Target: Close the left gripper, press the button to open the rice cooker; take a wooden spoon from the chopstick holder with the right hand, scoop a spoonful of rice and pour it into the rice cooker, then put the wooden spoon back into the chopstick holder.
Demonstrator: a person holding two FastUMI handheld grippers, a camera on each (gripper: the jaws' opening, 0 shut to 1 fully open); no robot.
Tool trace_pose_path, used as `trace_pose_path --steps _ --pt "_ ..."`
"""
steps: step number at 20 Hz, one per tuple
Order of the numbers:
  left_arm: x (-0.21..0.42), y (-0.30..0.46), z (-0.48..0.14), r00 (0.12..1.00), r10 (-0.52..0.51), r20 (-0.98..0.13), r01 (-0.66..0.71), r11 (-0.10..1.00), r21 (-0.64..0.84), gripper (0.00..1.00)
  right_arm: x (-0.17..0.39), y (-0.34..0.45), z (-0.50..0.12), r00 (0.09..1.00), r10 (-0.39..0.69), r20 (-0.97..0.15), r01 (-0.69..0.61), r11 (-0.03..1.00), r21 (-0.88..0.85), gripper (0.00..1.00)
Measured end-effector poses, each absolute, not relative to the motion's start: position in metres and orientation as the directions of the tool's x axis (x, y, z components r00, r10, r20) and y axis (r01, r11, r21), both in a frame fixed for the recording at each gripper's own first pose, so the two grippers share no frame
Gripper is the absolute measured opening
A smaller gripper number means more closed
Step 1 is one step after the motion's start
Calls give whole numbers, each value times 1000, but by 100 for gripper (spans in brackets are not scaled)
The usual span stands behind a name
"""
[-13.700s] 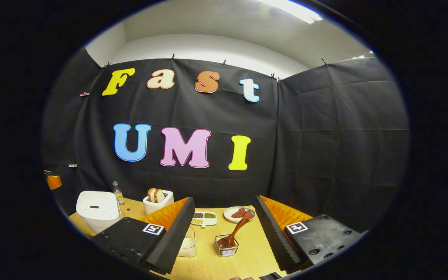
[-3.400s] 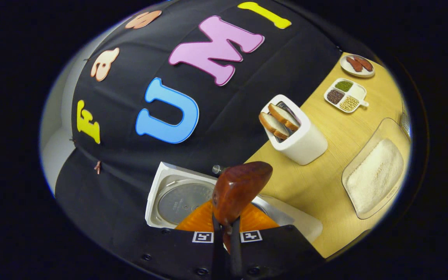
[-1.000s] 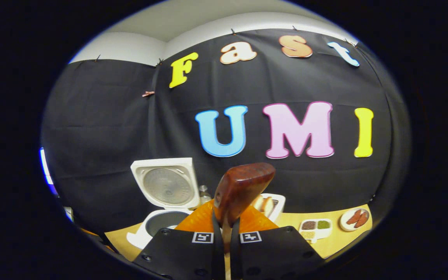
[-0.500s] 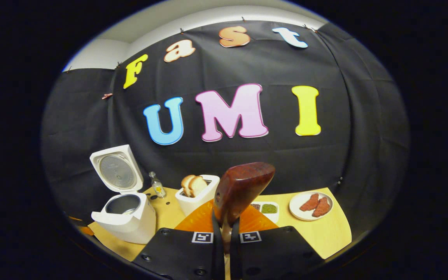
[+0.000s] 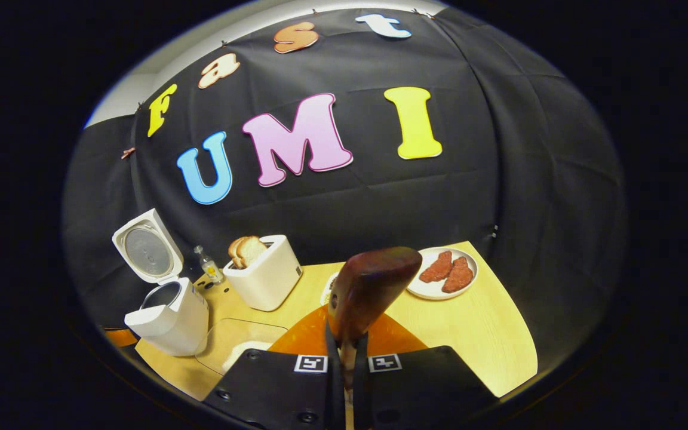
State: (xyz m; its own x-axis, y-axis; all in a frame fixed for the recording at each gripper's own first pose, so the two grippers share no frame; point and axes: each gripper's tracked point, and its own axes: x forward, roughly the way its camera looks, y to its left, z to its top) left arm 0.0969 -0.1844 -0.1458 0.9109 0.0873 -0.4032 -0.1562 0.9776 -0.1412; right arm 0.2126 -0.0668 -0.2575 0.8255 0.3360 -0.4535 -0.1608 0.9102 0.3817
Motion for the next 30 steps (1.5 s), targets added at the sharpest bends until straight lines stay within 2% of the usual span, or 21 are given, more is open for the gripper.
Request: trace_pose_path --steps 5,11,16,20,22,24,25,28,30 --pt "93 -174 -152 895 119 -430 -186 975 -118 96 198 -80 -300 788 309 -533 -31 884 467 10" --pt "87 -147 -145 891 184 -416 -241 966 -90 96 202 -74 -335 764 256 -592 35 901 433 11" --pt "90 -105 -124 897 255 -362 -308 947 -95 96 196 -78 -356 731 201 -652 154 882 445 16" --pt "99 -51 -80 909 335 -249 -367 925 -96 96 189 -76 -353 727 201 -657 195 856 478 22" --pt "105 -25 -57 911 360 -201 -383 920 -88 96 182 -78 -350 730 193 -655 183 868 461 58" --pt "114 -2 -31 915 374 -151 -388 918 -82 96 177 -81 -344 742 176 -647 167 886 432 78" --pt "120 8 -18 920 372 -128 -383 920 -80 96 172 -84 -335 751 159 -641 159 899 408 100" --pt "145 11 24 959 279 -58 -282 958 -53 96 156 -92 -320 762 122 -636 137 930 342 98" --pt "160 19 47 966 255 -26 -255 967 16 95 143 -98 -306 772 104 -627 110 950 292 99"
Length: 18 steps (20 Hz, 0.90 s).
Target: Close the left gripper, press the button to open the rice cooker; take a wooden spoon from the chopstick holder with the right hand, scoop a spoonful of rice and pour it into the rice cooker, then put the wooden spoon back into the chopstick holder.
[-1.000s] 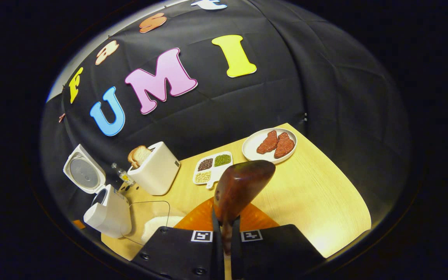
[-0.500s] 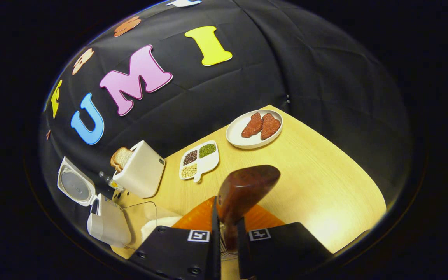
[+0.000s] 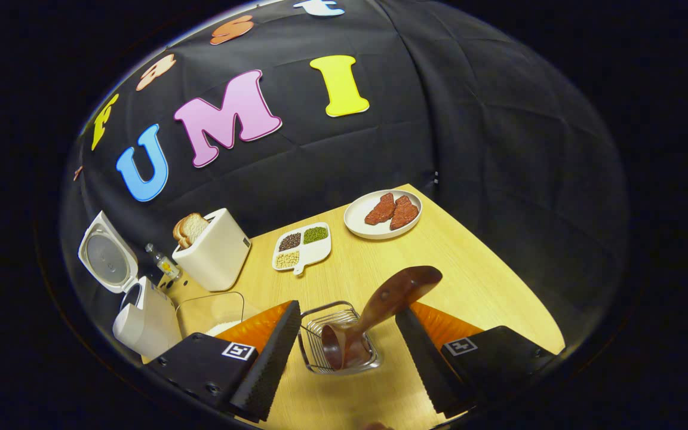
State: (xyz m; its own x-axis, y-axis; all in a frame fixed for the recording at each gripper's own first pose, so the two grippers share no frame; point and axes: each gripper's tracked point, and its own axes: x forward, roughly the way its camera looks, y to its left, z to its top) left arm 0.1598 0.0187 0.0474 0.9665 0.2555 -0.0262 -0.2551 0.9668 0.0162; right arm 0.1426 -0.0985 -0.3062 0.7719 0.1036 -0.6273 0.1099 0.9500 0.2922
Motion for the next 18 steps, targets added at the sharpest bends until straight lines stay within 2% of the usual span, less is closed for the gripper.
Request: trace_pose_path --steps 3,6,9,13,18 --pt "182 23 77 974 228 1 -227 971 73 95 125 -109 -283 795 63 -603 91 971 221 98" --pt "208 21 94 982 190 -14 -190 982 8 95 115 -107 -257 822 35 -569 92 977 194 98" --pt "238 39 120 979 204 -18 -204 979 -7 95 109 -101 -235 844 28 -535 81 980 179 98" --pt "283 67 123 968 245 -54 -237 964 124 94 103 -88 -214 865 38 -500 42 988 148 98" --pt "303 45 78 972 163 -172 -171 985 -34 94 94 -65 -206 861 81 -502 -14 991 136 99"
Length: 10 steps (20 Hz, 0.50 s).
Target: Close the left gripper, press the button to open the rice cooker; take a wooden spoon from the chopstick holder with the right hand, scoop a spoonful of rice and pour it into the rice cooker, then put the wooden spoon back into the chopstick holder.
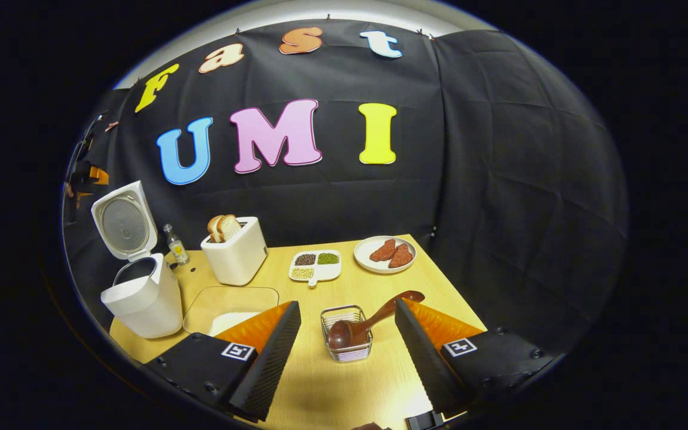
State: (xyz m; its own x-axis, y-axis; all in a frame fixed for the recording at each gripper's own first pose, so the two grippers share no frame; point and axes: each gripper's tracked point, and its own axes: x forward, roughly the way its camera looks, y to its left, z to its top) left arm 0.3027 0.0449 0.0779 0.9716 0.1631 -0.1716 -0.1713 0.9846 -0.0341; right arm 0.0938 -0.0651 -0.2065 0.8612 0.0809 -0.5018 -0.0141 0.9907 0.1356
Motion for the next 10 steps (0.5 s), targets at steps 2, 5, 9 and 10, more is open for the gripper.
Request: trace_pose_path --steps 2,5,9,10 --pt "292 21 76 976 140 -167 -149 988 -45 94 91 -56 -208 851 107 -514 -33 988 151 99" --pt "266 -26 71 979 112 -173 -126 989 -74 95 90 -41 -214 831 173 -528 -89 979 182 99" --pt "234 -81 56 969 109 -220 -146 976 -162 95 98 -22 -225 803 275 -529 -180 958 224 99" --pt "231 -97 56 971 110 -212 -147 975 -165 95 102 -17 -227 795 300 -527 -198 950 242 99"
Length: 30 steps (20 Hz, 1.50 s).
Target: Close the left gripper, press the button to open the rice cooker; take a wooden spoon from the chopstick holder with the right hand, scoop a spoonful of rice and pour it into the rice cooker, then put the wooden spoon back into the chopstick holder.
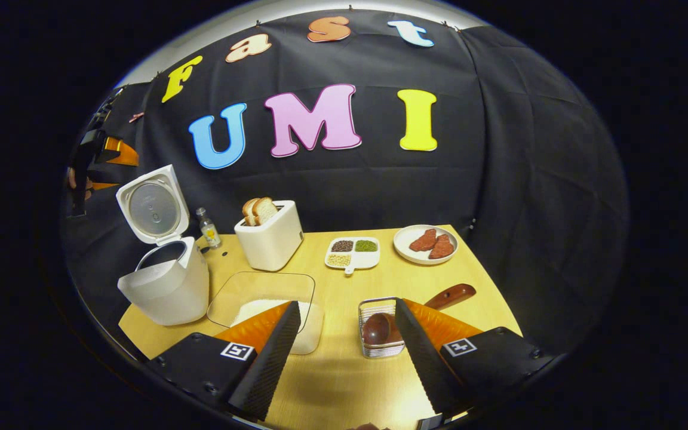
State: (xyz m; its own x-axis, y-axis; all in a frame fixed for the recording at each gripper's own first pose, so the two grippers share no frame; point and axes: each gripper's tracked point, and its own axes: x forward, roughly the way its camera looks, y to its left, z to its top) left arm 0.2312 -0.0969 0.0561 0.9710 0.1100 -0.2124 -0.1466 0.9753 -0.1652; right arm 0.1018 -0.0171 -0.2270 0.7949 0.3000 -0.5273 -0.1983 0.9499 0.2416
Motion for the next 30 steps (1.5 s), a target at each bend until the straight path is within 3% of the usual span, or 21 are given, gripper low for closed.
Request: trace_pose_path --steps 3,7,10,16,26,30 --pt "236 -124 32 960 121 -254 -161 977 -141 95 110 -7 -235 768 368 -523 -253 926 280 99" --pt "253 -91 69 958 203 -201 -229 966 -118 95 119 -10 -231 766 406 -499 -311 913 265 99" --pt "272 -56 97 958 239 -160 -257 961 -102 94 115 -15 -235 764 393 -512 -290 917 273 99" --pt "312 35 92 935 332 -124 -329 943 47 94 111 -28 -236 779 321 -538 -227 945 235 99" --pt "385 103 93 960 280 29 -281 958 57 94 62 -16 -238 755 216 -619 -148 976 160 99" --pt "410 102 81 966 257 15 -257 962 92 93 53 -7 -234 755 209 -622 -152 978 144 99"
